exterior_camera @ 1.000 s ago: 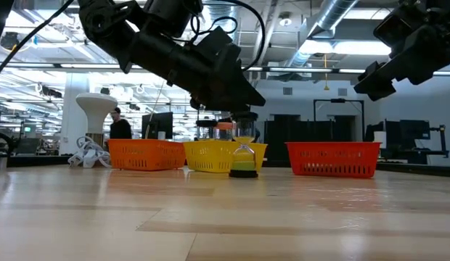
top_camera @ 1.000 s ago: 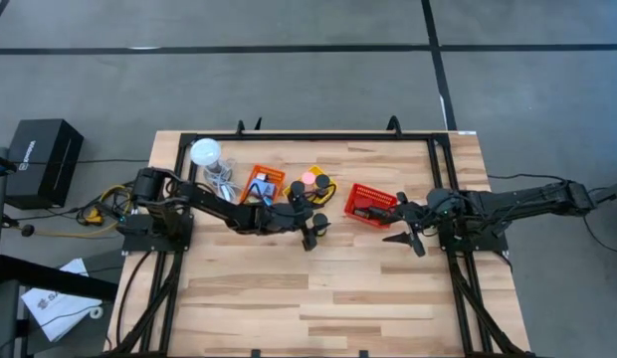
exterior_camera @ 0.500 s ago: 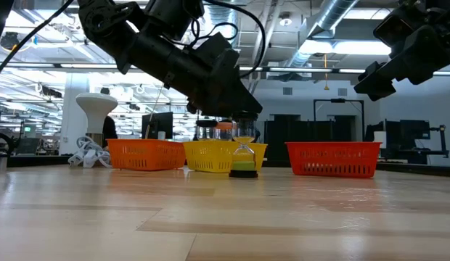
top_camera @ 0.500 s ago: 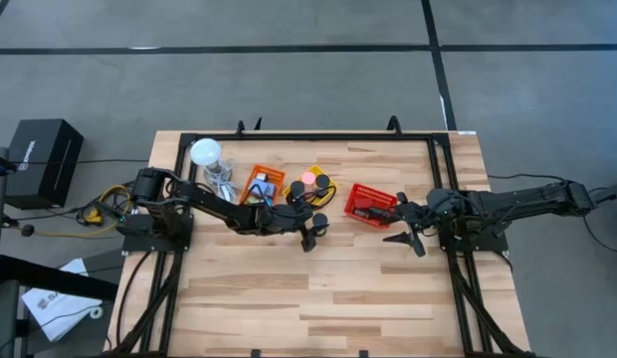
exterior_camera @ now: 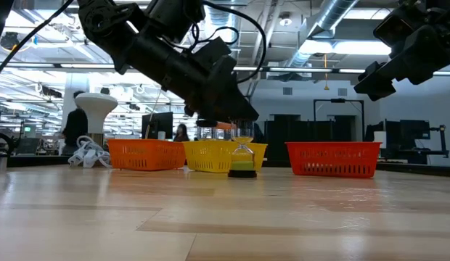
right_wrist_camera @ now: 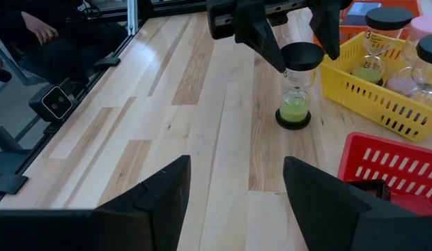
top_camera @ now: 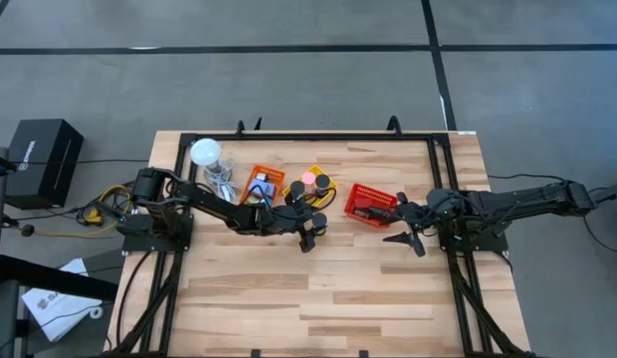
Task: Pick & Place Office items
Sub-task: Put the green hourglass into the yellow bin
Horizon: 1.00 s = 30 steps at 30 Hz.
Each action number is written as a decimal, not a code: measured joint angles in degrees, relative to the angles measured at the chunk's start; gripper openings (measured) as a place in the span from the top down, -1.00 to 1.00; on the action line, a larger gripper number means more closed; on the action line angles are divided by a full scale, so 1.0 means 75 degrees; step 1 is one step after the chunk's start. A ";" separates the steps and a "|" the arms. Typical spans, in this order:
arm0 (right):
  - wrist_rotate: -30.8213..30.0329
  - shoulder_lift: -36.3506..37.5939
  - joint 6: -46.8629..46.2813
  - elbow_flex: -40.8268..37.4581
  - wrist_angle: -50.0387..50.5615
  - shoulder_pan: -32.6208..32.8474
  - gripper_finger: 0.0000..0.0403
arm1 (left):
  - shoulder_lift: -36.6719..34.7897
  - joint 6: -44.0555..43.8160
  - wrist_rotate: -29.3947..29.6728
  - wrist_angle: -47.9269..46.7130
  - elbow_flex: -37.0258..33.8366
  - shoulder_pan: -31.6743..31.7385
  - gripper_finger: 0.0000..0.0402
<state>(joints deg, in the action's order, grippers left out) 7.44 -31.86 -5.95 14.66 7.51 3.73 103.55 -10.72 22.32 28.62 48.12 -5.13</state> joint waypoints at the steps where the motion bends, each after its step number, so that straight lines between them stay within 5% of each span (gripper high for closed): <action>1: 0.0000 0.0000 0.0028 0.0000 -0.0003 0.0000 -0.10 | 0.0000 0.0001 0.0001 -0.0032 0.0000 0.0001 -0.37; 12: 0.0003 0.0000 0.0069 0.0000 -0.0003 -0.0006 -0.10 | 0.0000 -0.0011 0.0021 -0.0050 0.0000 0.0003 -0.07; 19: 0.0003 0.0000 0.0069 0.0000 -0.0006 -0.0006 -0.10 | -0.0030 -0.0029 0.0027 -0.0061 0.0000 0.0000 -0.11; 30: 0.0003 0.0000 0.0066 0.0000 0.0002 -0.0003 -0.10 | -0.1604 0.0318 0.0702 -0.0324 0.0000 0.0263 -0.10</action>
<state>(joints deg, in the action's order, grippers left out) 7.46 -31.86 -5.45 14.66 7.52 3.70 91.52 -8.34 27.59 26.19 48.12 -3.15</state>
